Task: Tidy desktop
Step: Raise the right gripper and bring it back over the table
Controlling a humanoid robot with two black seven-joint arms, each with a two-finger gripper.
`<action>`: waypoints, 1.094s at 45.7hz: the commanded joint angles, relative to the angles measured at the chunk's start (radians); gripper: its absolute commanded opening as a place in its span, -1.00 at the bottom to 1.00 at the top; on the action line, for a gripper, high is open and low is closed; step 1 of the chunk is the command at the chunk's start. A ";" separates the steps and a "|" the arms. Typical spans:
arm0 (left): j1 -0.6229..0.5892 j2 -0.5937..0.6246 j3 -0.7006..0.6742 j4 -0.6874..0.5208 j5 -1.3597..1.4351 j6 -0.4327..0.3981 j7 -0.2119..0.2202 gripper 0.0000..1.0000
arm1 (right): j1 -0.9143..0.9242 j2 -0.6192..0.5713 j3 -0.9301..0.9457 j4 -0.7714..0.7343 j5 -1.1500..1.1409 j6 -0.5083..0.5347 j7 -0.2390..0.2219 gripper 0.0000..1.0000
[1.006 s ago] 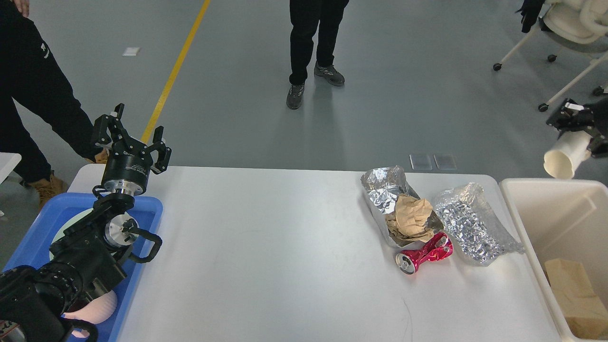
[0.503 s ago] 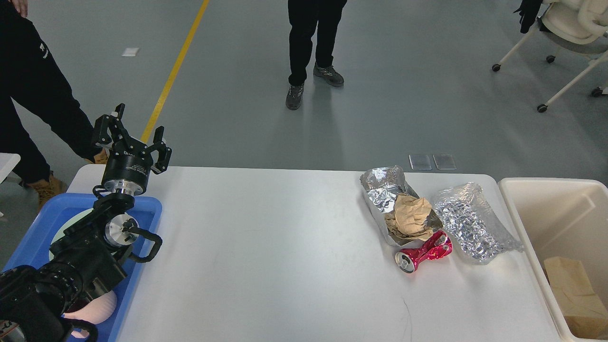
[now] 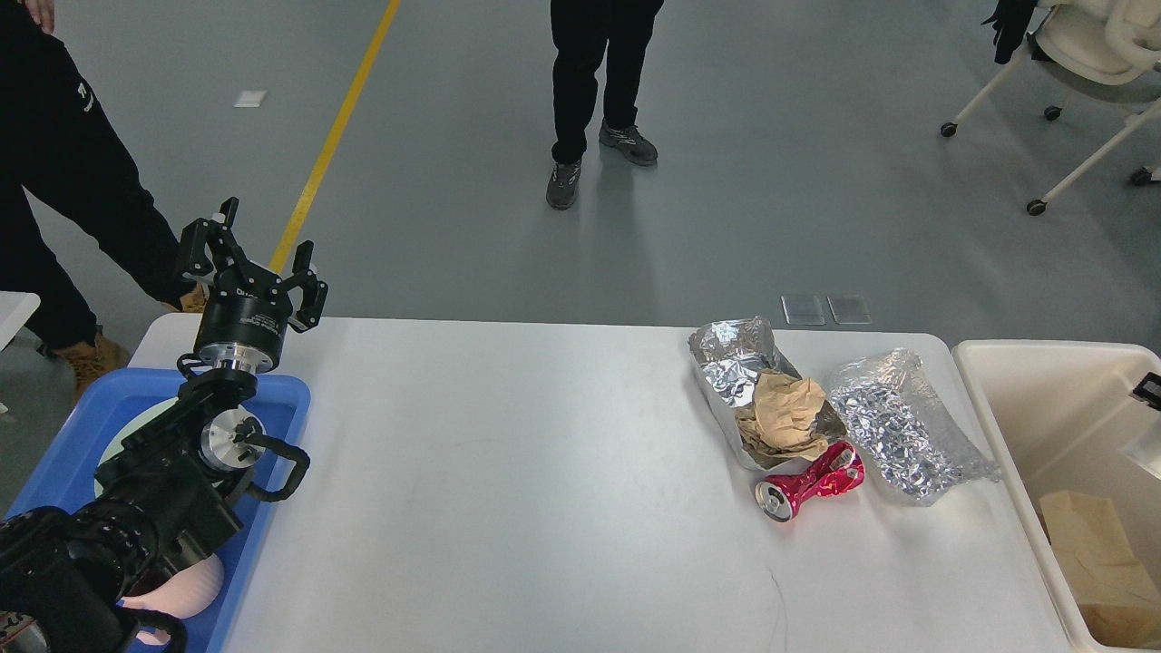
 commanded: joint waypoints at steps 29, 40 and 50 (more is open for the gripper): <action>0.000 0.000 0.000 0.000 -0.002 0.000 0.000 0.93 | 0.001 0.023 0.005 -0.014 0.008 0.006 0.001 1.00; 0.000 0.000 0.000 0.000 -0.002 0.000 0.000 0.93 | -0.010 0.035 0.006 -0.013 0.016 0.019 0.001 1.00; 0.000 0.000 0.000 0.000 0.000 0.000 0.000 0.93 | 0.105 0.052 -0.009 0.043 0.011 0.026 0.001 1.00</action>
